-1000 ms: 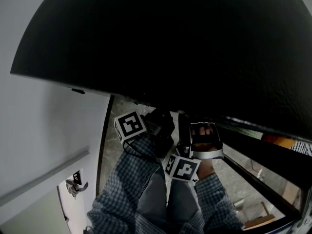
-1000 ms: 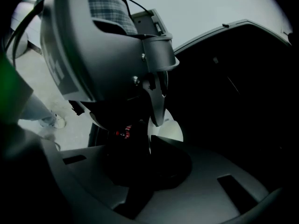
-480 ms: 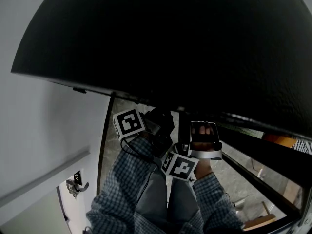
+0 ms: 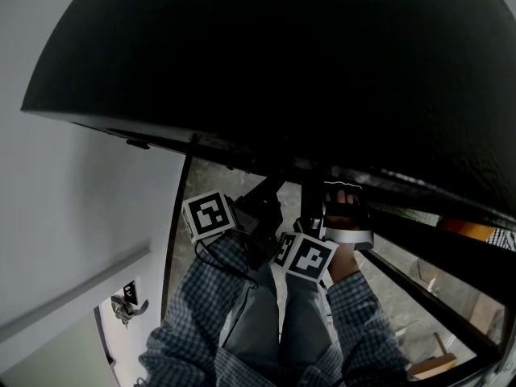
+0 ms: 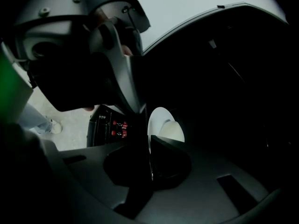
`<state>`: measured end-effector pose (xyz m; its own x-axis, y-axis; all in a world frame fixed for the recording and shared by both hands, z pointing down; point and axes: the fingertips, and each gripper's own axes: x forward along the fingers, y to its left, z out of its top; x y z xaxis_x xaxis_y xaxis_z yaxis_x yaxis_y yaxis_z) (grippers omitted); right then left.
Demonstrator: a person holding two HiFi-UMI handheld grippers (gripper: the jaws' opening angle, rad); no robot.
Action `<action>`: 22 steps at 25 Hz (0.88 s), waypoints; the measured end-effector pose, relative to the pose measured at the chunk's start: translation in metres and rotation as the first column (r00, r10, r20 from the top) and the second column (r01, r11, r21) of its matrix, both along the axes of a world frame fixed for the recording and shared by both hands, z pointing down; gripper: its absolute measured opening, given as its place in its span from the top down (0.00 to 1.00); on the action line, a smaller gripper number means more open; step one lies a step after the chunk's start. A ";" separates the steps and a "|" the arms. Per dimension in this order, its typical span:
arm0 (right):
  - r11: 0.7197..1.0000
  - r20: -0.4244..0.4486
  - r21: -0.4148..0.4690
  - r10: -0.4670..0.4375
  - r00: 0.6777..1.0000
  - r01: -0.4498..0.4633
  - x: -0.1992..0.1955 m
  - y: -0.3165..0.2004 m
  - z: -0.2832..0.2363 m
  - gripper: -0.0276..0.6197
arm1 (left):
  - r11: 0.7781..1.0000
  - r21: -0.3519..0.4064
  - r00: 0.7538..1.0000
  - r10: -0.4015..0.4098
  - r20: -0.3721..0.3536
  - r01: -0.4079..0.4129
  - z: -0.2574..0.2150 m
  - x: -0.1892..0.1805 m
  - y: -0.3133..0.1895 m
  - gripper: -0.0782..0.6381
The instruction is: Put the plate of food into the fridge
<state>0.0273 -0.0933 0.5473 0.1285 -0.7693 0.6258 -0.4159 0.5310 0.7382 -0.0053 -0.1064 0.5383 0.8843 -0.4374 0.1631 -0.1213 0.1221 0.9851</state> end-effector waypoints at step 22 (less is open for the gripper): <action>0.994 0.352 0.032 0.086 0.932 -0.104 0.002 -0.014 -0.030 0.89 | 0.999 -0.026 0.999 -0.044 0.028 0.045 0.011 -0.039 0.027 0.85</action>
<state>0.0298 -0.1068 0.5169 -0.0169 -0.7955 0.6057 -0.6991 0.4425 0.5617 -0.0447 -0.0798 0.5497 0.8592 -0.4713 0.1994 -0.1424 0.1541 0.9777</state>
